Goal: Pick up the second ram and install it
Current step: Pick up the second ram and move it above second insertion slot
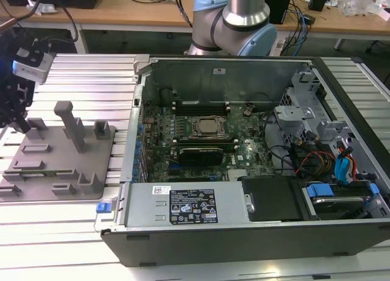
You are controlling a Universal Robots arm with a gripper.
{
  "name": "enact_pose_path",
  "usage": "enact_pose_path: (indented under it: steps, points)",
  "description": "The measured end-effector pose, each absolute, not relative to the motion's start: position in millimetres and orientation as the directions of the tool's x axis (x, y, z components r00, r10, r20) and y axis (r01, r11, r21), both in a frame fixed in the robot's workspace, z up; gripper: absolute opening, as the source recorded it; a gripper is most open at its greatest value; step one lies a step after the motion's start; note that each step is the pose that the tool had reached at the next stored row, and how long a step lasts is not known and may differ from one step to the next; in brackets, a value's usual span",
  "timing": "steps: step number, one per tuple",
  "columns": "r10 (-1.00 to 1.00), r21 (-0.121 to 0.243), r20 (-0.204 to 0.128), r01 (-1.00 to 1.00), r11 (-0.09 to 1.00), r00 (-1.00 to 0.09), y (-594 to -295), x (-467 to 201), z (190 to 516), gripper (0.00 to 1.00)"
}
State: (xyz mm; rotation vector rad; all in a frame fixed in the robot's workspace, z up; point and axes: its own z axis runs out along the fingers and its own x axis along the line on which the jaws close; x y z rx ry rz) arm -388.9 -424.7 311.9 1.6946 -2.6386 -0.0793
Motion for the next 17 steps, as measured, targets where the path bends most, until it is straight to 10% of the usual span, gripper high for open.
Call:
enact_pose_path:
  steps: [17]
  points:
    - [-1.000,0.045,-0.023,-0.999,0.016,-0.018,-425.8,-389.1,301.9,0.08]
